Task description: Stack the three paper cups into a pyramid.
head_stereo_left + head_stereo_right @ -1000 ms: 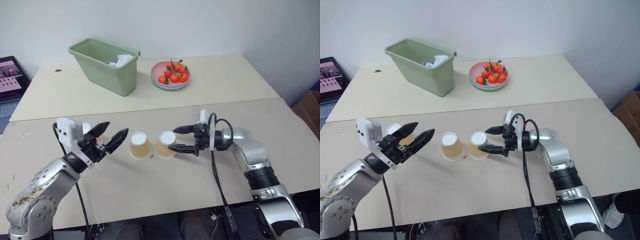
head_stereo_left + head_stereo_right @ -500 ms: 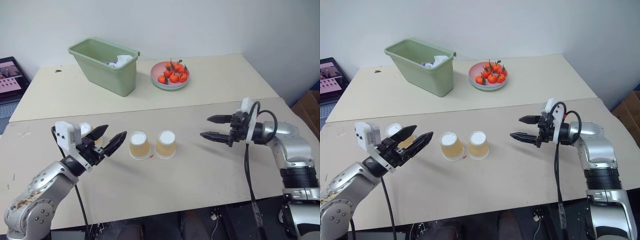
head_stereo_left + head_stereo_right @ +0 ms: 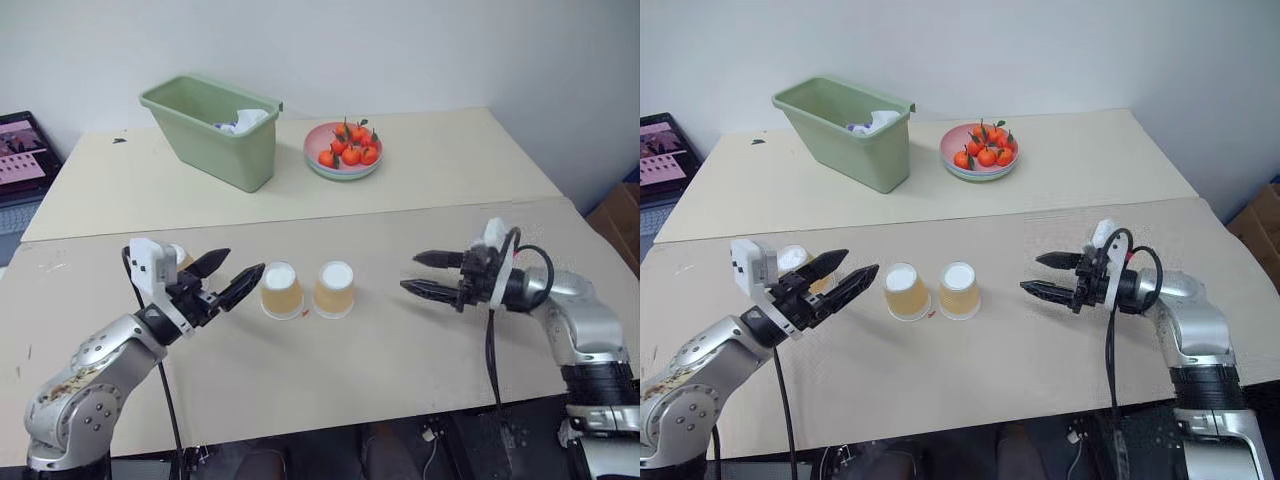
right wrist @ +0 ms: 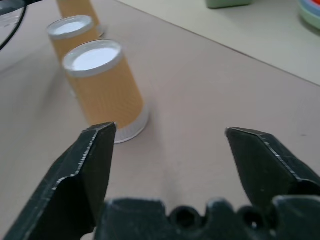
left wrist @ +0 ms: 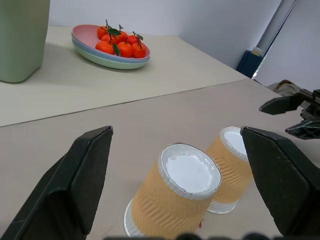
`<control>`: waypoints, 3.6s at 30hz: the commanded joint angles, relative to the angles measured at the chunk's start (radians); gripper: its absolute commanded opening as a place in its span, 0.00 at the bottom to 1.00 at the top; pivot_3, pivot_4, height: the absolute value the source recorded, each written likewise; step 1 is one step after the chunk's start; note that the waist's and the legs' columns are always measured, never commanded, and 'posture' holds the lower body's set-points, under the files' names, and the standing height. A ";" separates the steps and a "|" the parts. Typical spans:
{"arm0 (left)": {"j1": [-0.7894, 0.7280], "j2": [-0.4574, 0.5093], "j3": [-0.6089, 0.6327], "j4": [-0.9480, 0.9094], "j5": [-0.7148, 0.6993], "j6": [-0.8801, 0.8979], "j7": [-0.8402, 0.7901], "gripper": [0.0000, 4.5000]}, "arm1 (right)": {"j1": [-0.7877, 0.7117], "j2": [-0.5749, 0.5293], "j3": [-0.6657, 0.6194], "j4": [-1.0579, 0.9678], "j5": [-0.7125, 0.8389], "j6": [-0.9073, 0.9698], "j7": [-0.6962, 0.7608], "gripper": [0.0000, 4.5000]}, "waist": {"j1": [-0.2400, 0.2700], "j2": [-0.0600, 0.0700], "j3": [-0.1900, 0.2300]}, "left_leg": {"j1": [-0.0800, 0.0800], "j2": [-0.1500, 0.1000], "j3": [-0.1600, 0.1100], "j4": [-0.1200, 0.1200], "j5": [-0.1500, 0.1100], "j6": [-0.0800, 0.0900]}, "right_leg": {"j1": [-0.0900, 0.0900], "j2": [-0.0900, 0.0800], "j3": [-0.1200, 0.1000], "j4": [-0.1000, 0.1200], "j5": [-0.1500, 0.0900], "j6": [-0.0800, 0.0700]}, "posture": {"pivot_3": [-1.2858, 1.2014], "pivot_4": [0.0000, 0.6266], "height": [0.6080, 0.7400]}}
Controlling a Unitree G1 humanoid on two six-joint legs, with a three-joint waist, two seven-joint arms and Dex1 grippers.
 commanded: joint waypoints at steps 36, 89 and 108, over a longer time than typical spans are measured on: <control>0.038 0.134 -0.026 -0.124 -0.012 -0.006 -0.083 0.97 | -0.274 0.222 0.275 0.248 -0.160 -0.164 0.130 0.47 | -0.005 0.000 0.000 | 0.000 0.001 0.000 0.000 0.000 0.000 | -0.001 0.001 0.000 0.000 0.000 0.000 | 0.52 0.24 0.91; 0.078 -0.076 0.199 0.223 0.084 -0.153 0.194 0.97 | -0.270 0.070 0.081 -0.014 0.001 0.037 0.051 0.47 | 0.000 0.000 0.000 | 0.000 0.001 0.000 0.000 0.000 0.000 | 0.000 0.000 -0.001 0.000 0.000 0.000 | 0.52 0.24 0.91; -0.056 -0.041 0.104 0.404 0.249 -0.184 0.032 0.97 | -0.233 0.056 0.057 -0.085 0.034 0.042 0.006 0.47 | 0.000 0.000 0.000 | 0.000 0.001 0.000 0.000 0.000 0.000 | -0.001 0.000 -0.001 0.000 0.000 0.000 | 0.52 0.24 0.91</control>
